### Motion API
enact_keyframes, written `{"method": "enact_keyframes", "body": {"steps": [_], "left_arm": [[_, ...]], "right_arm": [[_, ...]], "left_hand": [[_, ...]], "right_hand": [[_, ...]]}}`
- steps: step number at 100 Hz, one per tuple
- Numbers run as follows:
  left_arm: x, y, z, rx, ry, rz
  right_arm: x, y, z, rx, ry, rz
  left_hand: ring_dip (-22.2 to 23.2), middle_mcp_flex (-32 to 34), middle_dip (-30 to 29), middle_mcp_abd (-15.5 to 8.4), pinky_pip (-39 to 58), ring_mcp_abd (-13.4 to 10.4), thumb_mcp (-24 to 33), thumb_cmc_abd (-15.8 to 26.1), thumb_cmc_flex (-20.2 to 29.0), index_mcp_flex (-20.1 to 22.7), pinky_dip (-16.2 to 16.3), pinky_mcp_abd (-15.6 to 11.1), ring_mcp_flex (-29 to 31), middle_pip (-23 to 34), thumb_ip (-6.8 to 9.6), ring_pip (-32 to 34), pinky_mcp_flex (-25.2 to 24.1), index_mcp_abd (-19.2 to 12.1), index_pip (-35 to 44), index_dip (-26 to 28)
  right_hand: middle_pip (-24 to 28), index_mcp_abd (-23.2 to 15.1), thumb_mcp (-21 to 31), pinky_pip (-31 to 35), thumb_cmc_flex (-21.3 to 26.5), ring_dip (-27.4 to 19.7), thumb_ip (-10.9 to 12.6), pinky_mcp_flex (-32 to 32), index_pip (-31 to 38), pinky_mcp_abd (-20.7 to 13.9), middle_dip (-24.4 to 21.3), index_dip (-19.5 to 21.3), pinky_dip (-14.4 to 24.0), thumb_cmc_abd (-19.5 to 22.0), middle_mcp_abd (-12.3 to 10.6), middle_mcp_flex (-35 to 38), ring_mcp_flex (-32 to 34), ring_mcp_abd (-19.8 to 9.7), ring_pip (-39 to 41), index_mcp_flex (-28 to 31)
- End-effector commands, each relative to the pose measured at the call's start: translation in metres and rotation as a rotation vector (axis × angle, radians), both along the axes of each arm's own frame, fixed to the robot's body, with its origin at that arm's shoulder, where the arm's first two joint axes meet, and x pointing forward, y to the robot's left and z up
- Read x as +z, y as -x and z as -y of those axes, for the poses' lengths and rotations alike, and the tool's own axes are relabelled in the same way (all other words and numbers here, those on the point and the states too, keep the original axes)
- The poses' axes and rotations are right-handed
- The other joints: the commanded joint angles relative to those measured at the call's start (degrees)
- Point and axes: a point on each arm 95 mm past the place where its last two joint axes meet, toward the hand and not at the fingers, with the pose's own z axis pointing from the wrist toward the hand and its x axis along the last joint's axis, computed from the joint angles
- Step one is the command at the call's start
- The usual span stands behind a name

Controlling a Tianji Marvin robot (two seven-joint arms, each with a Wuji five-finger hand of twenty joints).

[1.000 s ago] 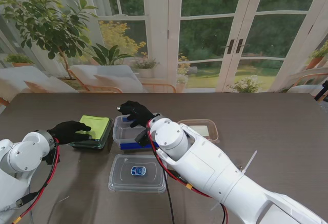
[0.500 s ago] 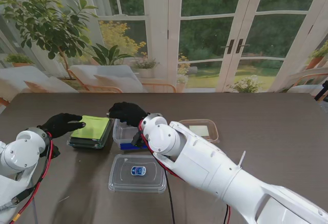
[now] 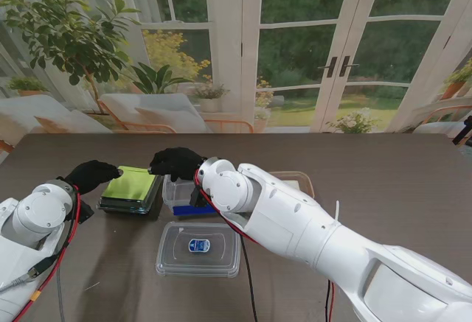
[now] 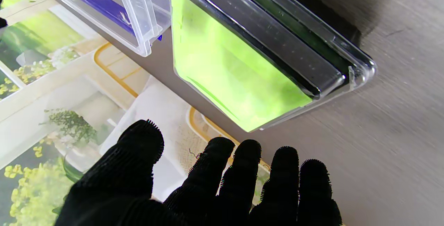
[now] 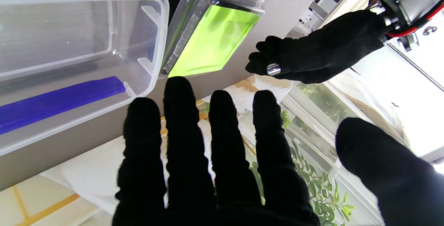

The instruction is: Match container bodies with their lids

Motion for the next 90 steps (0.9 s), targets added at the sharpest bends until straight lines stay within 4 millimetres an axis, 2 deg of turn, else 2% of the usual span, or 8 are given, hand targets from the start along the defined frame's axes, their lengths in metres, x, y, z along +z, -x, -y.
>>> {"method": "enact_keyframes", "body": {"steps": [1,12,24,26,29,42,90], "left_arm": [[-0.003,-0.002,0.006,-0.017,0.014,-0.018],[-0.005,-0.005,0.008,-0.023,0.016,-0.03],[-0.007,-0.006,0.01,-0.022,0.023,-0.042],[-0.007,-0.006,0.011,-0.021,0.024,-0.043],[-0.008,-0.006,0.012,-0.021,0.026,-0.045],[-0.01,-0.008,0.015,-0.022,0.032,-0.053],[-0.016,-0.011,0.023,-0.026,0.035,-0.082]], "right_arm": [[-0.003,0.005,-0.004,0.018,0.004,-0.018],[-0.004,0.005,-0.002,0.014,0.003,-0.029],[-0.004,0.004,0.001,0.007,-0.004,-0.048],[-0.004,0.004,0.001,0.006,-0.004,-0.05],[-0.004,0.004,0.002,0.005,-0.004,-0.051],[-0.005,0.002,0.007,0.002,-0.003,-0.061],[-0.01,-0.003,0.016,-0.021,-0.025,-0.1]], "left_hand": [[-1.0,-0.1,0.4,0.2,4.7,-0.1,-2.0,2.4,1.9,0.7,-1.5,-2.0,-1.5,-0.9,0.11,-1.7,-3.0,0.5,-0.4,0.1],[-1.5,-0.4,0.4,0.0,12.9,0.0,-2.8,2.7,2.2,0.7,-4.7,-2.9,-2.3,-1.0,0.22,-3.0,-7.4,0.3,-0.4,0.1],[-1.9,-1.1,0.3,-0.2,13.7,0.4,-3.0,2.8,2.1,0.2,-6.1,-2.9,-3.3,-1.1,0.21,-4.1,-8.8,0.3,-0.5,0.0],[-2.1,-1.1,0.2,-0.2,15.2,0.4,-3.6,2.9,2.4,0.2,-9.4,-2.8,-3.3,-1.1,0.29,-4.7,-9.2,0.3,-0.5,0.0],[-2.2,-1.3,0.1,-0.3,15.5,0.5,-3.7,2.9,2.5,0.0,-10.4,-2.8,-3.5,-1.2,0.32,-5.0,-9.4,0.3,-0.6,0.0],[-2.9,-1.6,0.0,-0.7,14.1,1.2,-3.9,3.0,2.4,-0.1,-11.6,-2.3,-4.0,-1.2,0.35,-6.7,-9.6,0.0,-0.6,0.0],[-3.6,-2.1,-0.2,-1.2,12.1,1.9,-4.5,3.3,2.4,-0.5,-12.5,-1.5,-3.7,-1.3,0.41,-9.7,-9.6,-0.5,-0.7,-0.1]], "right_hand": [[0.3,-1.7,0.8,1.9,0.2,0.0,-0.4,-3.3,0.4,1.1,0.4,0.6,1.4,-1.9,-1.8,0.5,0.8,-0.3,-0.4,0.9],[0.1,-1.7,0.7,1.7,0.1,-0.2,-0.4,-3.4,0.4,1.1,0.3,0.6,1.4,-1.9,-1.8,0.4,0.9,-0.3,-0.7,0.9],[0.0,-1.6,0.6,1.4,0.2,-0.3,-0.4,-3.7,0.4,1.0,0.2,0.6,1.4,-1.8,-1.7,0.4,0.7,-0.2,-1.0,0.9],[0.0,-1.6,0.5,1.4,0.2,-0.3,-0.4,-3.7,0.4,1.0,0.2,0.6,1.4,-1.8,-1.7,0.4,0.7,-0.2,-1.1,0.9],[0.0,-1.6,0.5,1.4,0.2,-0.3,-0.4,-3.7,0.4,1.0,0.2,0.6,1.4,-1.8,-1.6,0.4,0.7,-0.2,-1.1,0.9],[-0.1,-1.7,0.3,1.3,0.1,-0.3,-0.5,-3.8,0.4,1.0,0.2,0.6,1.5,-1.7,-1.7,0.4,0.7,-0.1,-1.3,0.9],[-0.1,-1.5,0.1,0.6,0.2,-0.3,-0.5,-4.4,0.3,0.9,0.2,0.6,1.5,-1.6,-1.5,0.4,0.7,0.1,-1.4,1.0]]}}
